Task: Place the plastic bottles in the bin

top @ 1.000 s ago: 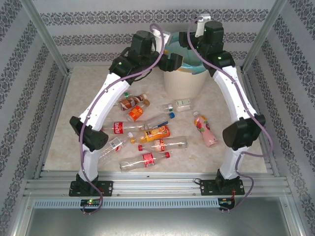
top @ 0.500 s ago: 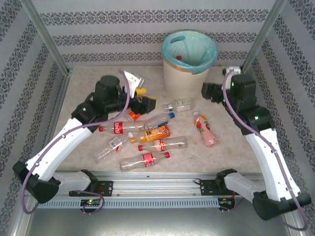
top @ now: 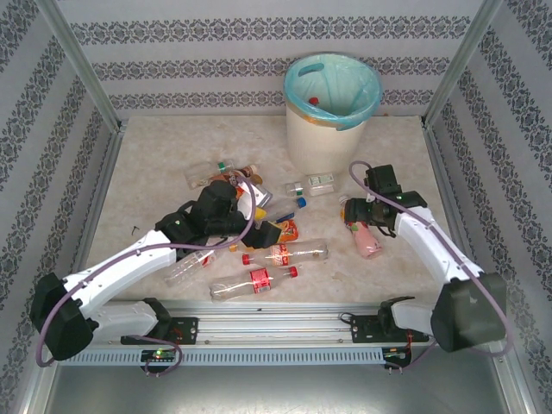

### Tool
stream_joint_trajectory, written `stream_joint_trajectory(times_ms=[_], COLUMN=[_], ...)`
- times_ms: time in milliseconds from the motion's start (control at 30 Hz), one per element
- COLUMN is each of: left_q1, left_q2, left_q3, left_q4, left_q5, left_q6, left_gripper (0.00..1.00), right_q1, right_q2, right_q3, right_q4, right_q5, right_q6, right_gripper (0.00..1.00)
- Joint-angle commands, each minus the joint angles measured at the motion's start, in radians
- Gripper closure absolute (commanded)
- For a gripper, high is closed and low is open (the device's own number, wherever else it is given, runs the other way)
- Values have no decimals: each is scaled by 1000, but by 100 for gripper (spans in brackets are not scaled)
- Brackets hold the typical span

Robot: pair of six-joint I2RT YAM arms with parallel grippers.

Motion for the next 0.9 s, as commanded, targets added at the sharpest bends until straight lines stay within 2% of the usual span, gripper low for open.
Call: stream_joint_trajectory(times_ms=[0, 267, 533, 733, 867], left_q1=[-35, -77, -85, -85, -85], left_q2=[38, 204, 319, 337, 315], left_q3=[-28, 25, 79, 91, 90], left_q4=[90, 115, 161, 160, 151], left_q5=[-41, -33, 36, 44, 36], left_q6=[-89, -122, -167, -177, -169], left_gripper=[22, 22, 21, 21, 21], right_q1=[-13, -19, -25, -31, -30], right_q2=[54, 212, 310, 349, 314], right_q3=[-23, -35, -1, 19, 17], right_q4=[112, 172, 161, 149, 143], right_q5=[-31, -76, -77, -79, -79], right_q6=[-20, -31, -40, -42, -39], right_gripper=[17, 17, 20, 28, 34])
